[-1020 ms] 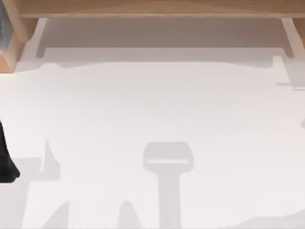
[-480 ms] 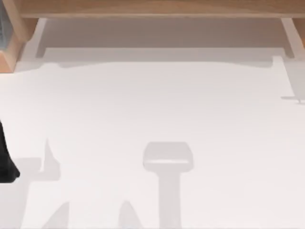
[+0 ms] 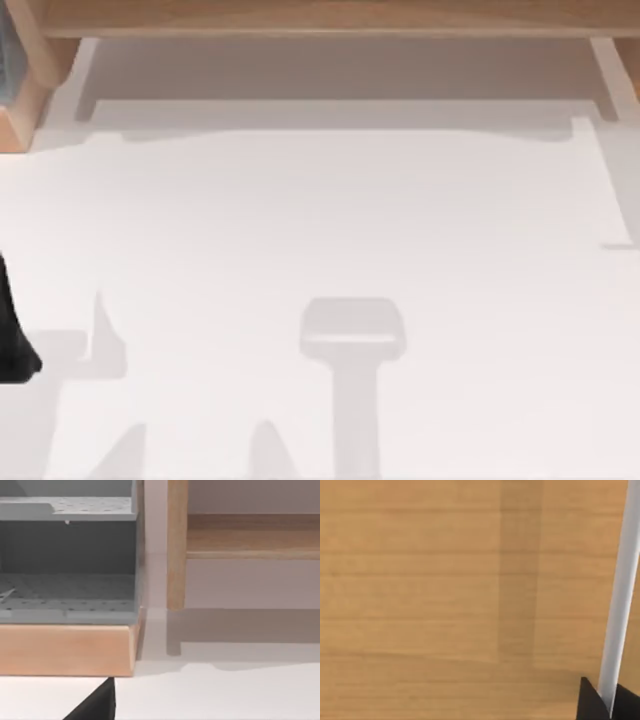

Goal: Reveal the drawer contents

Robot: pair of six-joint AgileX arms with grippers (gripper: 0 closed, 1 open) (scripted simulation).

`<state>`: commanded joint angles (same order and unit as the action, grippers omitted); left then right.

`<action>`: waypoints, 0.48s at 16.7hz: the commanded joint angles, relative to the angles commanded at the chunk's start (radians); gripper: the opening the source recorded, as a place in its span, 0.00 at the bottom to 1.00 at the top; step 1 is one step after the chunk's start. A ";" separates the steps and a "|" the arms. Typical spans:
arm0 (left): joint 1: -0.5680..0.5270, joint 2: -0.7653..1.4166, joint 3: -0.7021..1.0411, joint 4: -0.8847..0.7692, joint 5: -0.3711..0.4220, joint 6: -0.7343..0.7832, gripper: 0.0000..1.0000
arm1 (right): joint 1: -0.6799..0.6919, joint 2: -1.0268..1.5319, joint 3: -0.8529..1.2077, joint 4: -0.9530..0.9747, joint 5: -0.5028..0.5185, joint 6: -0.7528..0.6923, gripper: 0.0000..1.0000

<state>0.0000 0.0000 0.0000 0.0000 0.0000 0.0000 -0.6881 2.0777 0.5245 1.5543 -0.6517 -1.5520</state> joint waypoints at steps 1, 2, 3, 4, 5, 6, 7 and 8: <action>0.000 0.000 0.000 0.000 0.000 0.000 1.00 | -0.012 -0.009 -0.022 0.014 -0.013 0.000 0.00; 0.000 0.000 0.000 0.000 0.000 0.000 1.00 | -0.021 -0.014 -0.036 0.023 -0.021 0.001 0.00; 0.000 0.000 0.000 0.000 0.000 0.000 1.00 | -0.023 -0.016 -0.040 0.026 -0.023 0.001 0.00; 0.000 0.000 0.000 0.000 0.000 0.000 1.00 | -0.023 -0.016 -0.040 0.026 -0.023 0.001 0.00; 0.000 0.000 0.000 0.000 0.000 0.000 1.00 | -0.023 -0.016 -0.040 0.026 -0.023 0.001 0.00; 0.000 0.000 0.000 0.000 0.000 0.000 1.00 | -0.023 -0.016 -0.040 0.026 -0.023 0.001 0.00; 0.000 0.000 0.000 0.000 0.000 0.000 1.00 | -0.023 -0.016 -0.040 0.026 -0.023 0.001 0.08; 0.000 0.000 0.000 0.000 0.000 0.000 1.00 | -0.023 -0.016 -0.040 0.026 -0.023 0.001 0.15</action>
<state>0.0000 0.0000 0.0000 0.0000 0.0000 0.0000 -0.7111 2.0617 0.4848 1.5803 -0.6747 -1.5513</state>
